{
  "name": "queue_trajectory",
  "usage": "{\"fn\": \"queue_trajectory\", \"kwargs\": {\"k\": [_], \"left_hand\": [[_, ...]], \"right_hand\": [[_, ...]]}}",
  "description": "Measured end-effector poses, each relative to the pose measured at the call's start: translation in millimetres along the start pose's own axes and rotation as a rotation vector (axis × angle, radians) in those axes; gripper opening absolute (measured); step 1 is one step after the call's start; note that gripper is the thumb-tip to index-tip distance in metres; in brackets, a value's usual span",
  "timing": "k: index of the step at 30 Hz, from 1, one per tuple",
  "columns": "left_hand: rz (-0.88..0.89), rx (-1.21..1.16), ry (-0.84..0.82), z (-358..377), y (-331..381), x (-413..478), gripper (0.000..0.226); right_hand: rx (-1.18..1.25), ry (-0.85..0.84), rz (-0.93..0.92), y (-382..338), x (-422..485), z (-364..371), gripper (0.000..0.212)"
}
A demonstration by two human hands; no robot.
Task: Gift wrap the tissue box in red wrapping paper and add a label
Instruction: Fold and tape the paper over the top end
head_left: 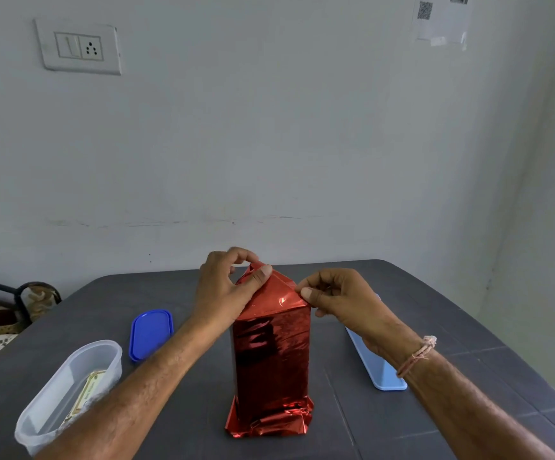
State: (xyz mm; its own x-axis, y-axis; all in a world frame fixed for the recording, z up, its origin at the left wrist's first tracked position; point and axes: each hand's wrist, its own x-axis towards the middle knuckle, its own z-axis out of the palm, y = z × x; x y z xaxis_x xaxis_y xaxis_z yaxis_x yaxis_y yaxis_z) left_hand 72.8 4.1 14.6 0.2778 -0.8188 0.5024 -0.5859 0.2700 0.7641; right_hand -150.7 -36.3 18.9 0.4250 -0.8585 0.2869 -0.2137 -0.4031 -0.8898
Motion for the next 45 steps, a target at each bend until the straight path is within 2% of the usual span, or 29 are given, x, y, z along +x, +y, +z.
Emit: {"fn": "queue_trajectory", "kwargs": {"k": [3,7,13,20,26,33,40,45], "left_hand": [[0.051,0.126,-0.101,-5.2,0.4,3.9,0.043],[0.086,0.062,-0.139,-11.7,14.6,4.3,0.01],[0.118,-0.031,-0.176,-14.7,30.4,-1.1,0.004],[0.141,-0.086,-0.174,-17.1,43.0,-5.0,0.01],[0.164,-0.046,-0.184,-20.4,52.7,-10.0,0.016],[0.205,0.011,-0.179,-22.9,60.6,-17.6,0.021],[0.235,0.062,-0.168,-27.3,66.5,-24.3,0.021],[0.204,0.06,-0.148,-28.4,63.4,-23.0,0.021]], "right_hand": [[0.035,-0.018,0.009,0.4,-1.7,-1.5,0.014],[0.096,0.003,0.032,0.4,-3.3,-3.7,0.019],[0.059,0.144,0.027,6.1,-8.9,-4.7,0.015],[-0.004,0.134,-0.07,5.4,-22.3,5.4,0.013],[-0.087,0.191,-0.104,2.0,-24.0,11.5,0.017],[-0.152,0.232,-0.143,-2.2,-21.9,18.4,0.012],[-0.175,0.19,-0.18,-11.9,-29.5,21.8,0.014],[-0.178,0.162,-0.13,-17.6,-28.6,22.6,0.012]]}}
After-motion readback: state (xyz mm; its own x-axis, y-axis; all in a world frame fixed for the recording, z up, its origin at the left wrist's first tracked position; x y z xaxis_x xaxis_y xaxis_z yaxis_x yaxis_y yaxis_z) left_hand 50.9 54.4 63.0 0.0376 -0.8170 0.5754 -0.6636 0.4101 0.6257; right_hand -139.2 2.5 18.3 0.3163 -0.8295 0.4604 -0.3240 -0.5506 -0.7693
